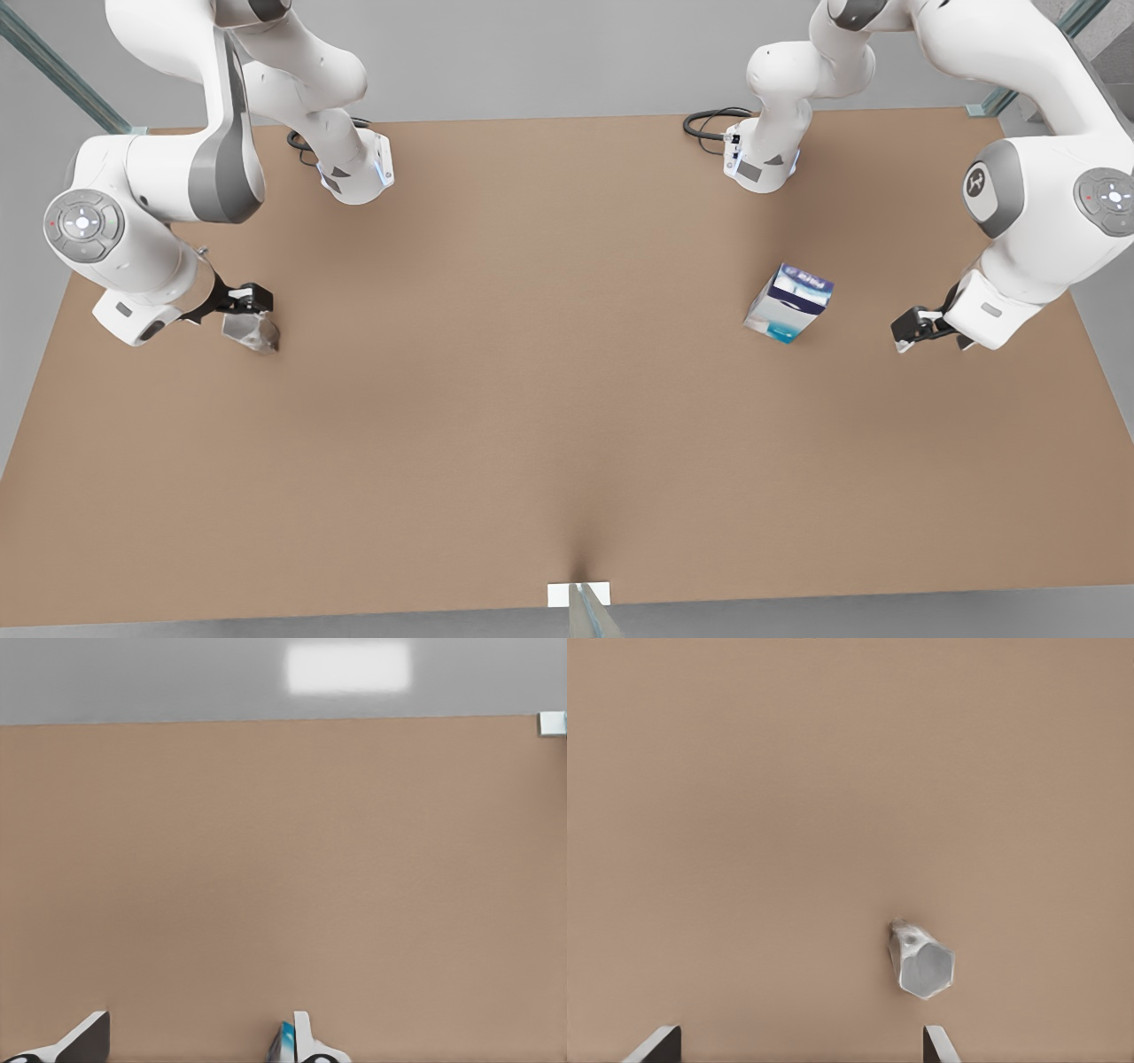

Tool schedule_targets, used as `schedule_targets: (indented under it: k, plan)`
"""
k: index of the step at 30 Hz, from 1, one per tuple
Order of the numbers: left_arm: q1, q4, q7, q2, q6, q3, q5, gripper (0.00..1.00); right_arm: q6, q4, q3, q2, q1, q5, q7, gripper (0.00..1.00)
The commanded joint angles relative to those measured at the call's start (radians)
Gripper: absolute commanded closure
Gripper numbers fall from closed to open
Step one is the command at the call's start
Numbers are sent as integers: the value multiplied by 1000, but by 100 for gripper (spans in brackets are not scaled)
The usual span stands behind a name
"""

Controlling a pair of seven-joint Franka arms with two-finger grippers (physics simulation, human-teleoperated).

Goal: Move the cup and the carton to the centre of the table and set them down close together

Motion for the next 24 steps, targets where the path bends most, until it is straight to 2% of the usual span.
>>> schedule_targets:
  k: [1,3,6,8,11,13,16,21,24]
  plan:
    - [0,0,-4,0,0,0,6,0,0,0,1,0,1,0,0,0]
    - [0,0,1,3,-17,0,8,0,3,-2,-5,57,-12,3,-4,0]
    - [-8,-3,-7,5,-26,-2,6,0,0,-17,-4,185,-119,12,-15,0]
    - [-8,0,-10,5,-18,-2,1,0,63,-77,-2,204,-140,14,-17,0]
    - [0,0,-7,8,-12,0,5,0,311,-304,-2,155,-174,12,-18,0]
    - [-4,11,1,8,9,1,8,0,394,-388,-1,129,-200,12,-24,0]
    - [-8,11,-7,12,35,-9,69,0,494,-575,5,-3,-202,12,-43,0]
    - [-12,9,-10,17,38,-9,63,0,563,-729,5,-101,-208,12,-101,0]
    - [-14,11,-10,29,40,-9,66,0,624,-770,5,-100,-210,12,-101,0]
